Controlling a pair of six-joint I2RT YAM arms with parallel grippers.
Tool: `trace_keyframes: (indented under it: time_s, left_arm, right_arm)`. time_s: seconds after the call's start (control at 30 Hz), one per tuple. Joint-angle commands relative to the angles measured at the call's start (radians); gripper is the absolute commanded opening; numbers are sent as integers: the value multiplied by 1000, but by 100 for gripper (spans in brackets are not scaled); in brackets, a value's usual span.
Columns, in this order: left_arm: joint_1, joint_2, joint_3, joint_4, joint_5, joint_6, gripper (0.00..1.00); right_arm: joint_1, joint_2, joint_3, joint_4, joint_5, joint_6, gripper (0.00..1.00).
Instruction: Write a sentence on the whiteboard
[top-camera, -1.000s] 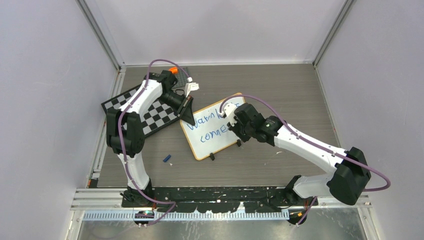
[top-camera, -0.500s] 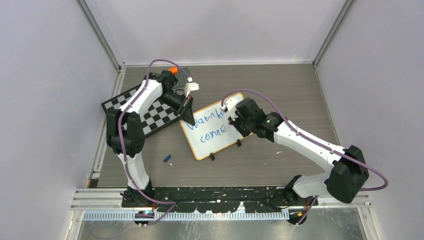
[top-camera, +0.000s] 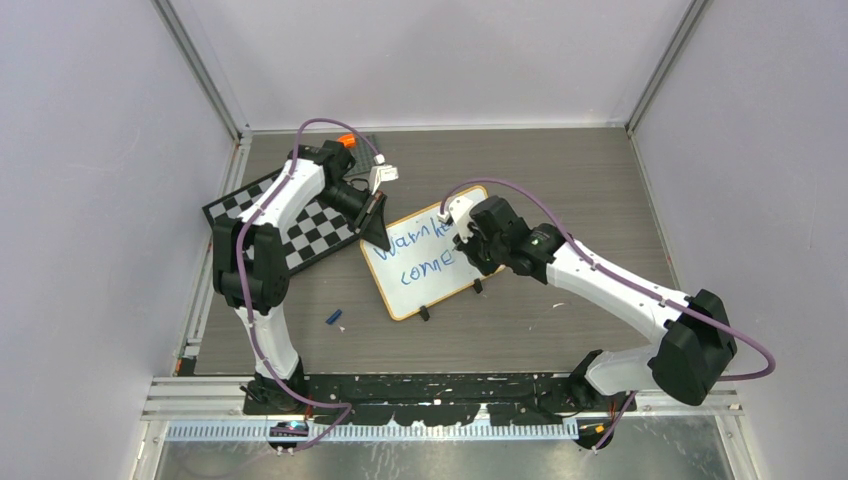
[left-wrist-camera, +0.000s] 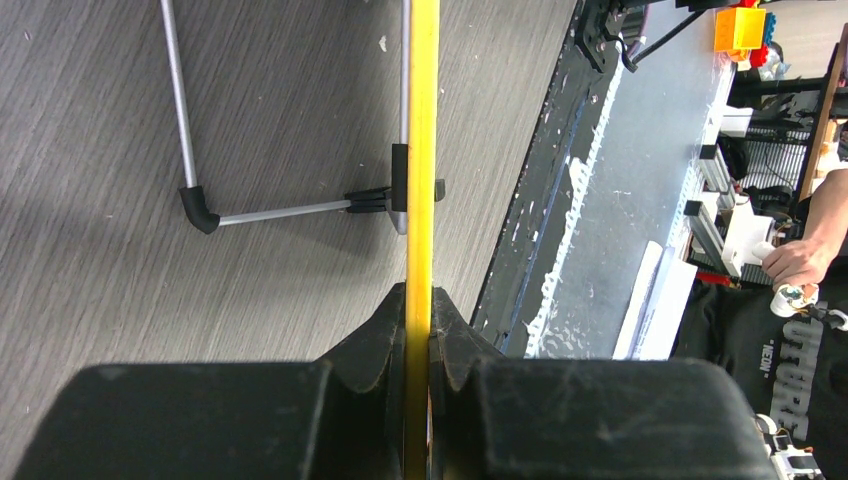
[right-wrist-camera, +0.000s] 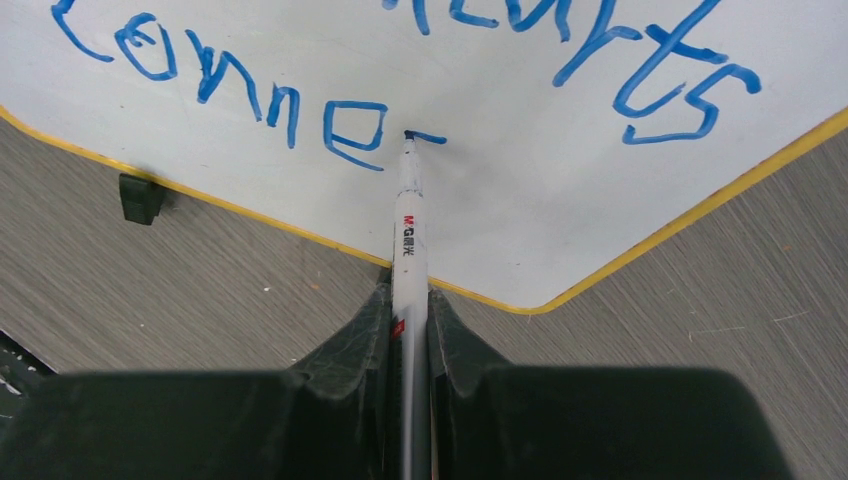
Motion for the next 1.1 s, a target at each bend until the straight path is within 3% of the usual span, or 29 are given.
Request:
trace_keyframes:
  time_s: [0.0, 0.4, 1.07]
  left_arm:
    - [-21, 39, 8, 34, -16, 1, 0]
    - [-21, 39, 5, 35, -18, 2, 0]
    - [-23, 41, 23, 24, -19, -2, 0]
  right_arm:
    - [9, -6, -13, 20, -26, -5, 0]
    - [9, -33, -53, 4, 32, -23, 0]
    - [-8, -60, 21, -20, 67, -40, 0]
